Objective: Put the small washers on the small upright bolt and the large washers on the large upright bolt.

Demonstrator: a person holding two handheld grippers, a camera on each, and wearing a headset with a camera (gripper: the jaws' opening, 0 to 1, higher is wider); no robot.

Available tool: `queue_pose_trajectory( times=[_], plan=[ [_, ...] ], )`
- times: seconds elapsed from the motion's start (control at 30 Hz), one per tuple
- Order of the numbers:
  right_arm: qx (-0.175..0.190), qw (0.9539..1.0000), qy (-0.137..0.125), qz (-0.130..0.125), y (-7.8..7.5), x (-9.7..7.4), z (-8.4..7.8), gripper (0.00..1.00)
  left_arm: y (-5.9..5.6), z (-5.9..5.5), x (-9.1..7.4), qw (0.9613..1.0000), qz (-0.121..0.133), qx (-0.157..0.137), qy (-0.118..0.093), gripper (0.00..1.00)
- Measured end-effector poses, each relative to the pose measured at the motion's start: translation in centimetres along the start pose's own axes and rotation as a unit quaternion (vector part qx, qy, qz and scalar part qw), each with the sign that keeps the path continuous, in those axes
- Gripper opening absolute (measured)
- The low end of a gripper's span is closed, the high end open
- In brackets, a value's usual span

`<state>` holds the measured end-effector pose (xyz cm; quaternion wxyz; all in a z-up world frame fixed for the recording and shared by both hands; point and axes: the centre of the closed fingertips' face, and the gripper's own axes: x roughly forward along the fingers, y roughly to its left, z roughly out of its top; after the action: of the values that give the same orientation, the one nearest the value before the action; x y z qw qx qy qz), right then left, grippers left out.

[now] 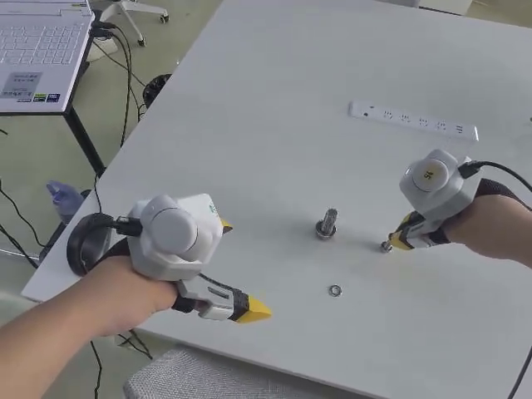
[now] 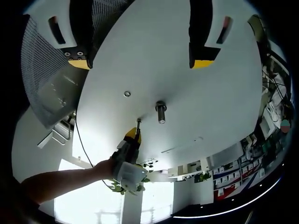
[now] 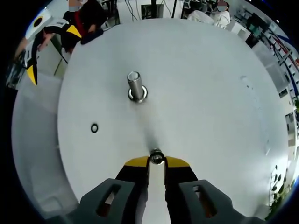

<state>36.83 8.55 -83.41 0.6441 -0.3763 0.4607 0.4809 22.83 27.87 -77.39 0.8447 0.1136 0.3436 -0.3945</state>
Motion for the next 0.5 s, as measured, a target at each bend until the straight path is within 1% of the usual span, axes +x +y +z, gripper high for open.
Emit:
queue_pose_trajectory(
  times=[0.1, 0.2, 0.5],
  plan=[
    [0.003, 1.0000, 0.001, 0.000, 0.0, 0.1, -0.1, 0.12, -0.1, -0.1, 0.0, 1.0000, 0.000, -0.001, 0.003, 0.84],
    [-0.001, 1.0000, 0.002, 0.000, 0.1, 0.3, -0.1, 0.12, -0.2, -0.1, 0.0, 1.0000, -0.003, -0.004, 0.002, 0.83],
    [-0.007, 1.0000, 0.006, 0.001, 0.2, 1.1, -0.2, 0.12, -0.1, -0.2, -0.1, 1.0000, 0.000, -0.007, 0.001, 0.83]
  ],
)
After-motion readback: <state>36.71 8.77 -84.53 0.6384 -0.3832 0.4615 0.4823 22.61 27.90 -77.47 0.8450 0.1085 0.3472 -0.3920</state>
